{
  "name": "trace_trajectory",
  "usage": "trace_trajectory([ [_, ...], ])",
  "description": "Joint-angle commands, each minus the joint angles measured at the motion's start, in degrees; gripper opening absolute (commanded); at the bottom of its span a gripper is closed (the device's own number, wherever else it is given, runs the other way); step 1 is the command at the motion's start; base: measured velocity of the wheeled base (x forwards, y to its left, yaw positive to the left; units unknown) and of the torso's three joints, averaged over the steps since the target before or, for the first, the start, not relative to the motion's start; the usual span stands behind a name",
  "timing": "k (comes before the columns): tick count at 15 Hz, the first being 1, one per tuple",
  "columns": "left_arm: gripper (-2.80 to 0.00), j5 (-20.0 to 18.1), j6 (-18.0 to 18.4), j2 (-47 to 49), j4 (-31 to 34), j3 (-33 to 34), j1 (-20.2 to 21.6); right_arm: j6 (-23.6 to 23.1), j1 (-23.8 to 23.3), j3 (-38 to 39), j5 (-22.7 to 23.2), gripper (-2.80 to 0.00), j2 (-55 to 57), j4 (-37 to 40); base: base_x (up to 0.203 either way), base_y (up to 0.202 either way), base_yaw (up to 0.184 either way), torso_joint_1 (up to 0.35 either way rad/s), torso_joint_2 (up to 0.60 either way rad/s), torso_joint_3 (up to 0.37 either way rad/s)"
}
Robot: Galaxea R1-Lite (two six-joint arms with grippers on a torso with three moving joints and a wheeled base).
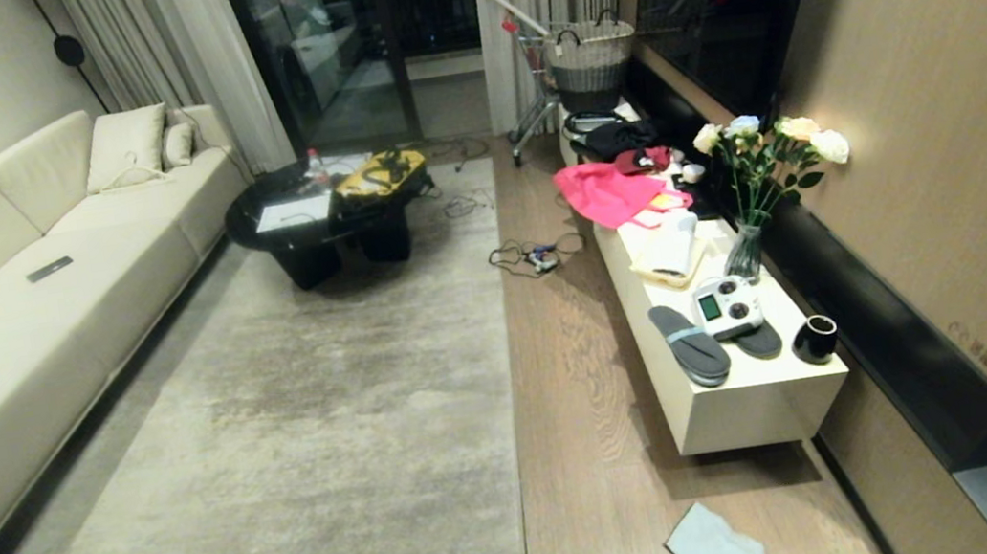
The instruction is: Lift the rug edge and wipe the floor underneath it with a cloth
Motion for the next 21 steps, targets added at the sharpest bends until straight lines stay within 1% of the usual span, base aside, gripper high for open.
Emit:
trace_trajectory([
  [1, -2.80, 0.0, 0.0, 0.0, 0.0, 0.0, 0.0, 0.0, 0.0, 0.0, 0.0, -2.80, 0.1, 0.0, 0.000, 0.000, 0.000, 0.000, 0.00, 0.000],
  [21, -2.80, 0.0, 0.0, 0.0, 0.0, 0.0, 0.0, 0.0, 0.0, 0.0, -0.1, -2.80, 0.1, 0.0, 0.000, 0.000, 0.000, 0.000, 0.00, 0.000],
])
